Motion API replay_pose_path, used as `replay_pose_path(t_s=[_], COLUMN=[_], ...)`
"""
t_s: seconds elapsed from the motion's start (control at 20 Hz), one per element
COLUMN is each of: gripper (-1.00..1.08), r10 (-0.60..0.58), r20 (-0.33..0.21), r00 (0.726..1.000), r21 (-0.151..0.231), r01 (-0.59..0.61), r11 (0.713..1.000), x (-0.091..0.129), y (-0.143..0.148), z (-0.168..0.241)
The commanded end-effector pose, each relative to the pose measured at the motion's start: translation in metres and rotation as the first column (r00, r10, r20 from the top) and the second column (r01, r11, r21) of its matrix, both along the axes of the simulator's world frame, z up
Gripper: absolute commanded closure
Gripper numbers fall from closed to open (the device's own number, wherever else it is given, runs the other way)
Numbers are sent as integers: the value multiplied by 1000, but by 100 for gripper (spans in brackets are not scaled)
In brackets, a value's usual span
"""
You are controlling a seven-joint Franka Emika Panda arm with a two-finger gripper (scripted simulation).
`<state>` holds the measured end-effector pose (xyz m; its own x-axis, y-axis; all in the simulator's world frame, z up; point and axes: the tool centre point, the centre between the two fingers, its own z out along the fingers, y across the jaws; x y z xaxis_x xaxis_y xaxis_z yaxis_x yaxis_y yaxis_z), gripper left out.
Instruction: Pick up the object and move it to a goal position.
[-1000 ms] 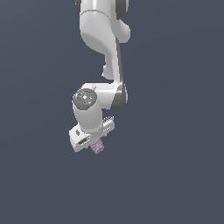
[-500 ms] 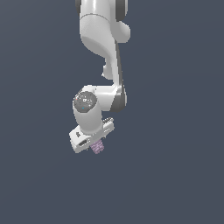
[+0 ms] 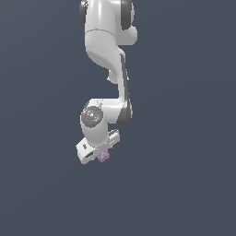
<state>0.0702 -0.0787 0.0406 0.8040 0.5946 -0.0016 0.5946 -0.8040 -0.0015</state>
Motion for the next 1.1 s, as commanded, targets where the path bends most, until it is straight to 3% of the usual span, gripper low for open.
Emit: replay_pose_path(t_s=[0.0,0.05,0.1,1.05], gripper=[-92,-92,108,108], r10=[0,0,0,0], r20=[2,2,2,2], r00=[1000,1000,1000,1000], r21=[0,0,0,0], r01=[0,0,0,0], r11=[1000,1000,1000,1000], x=[1,2,2,-6], y=[0,0,0,11], z=[-1,0,0,14])
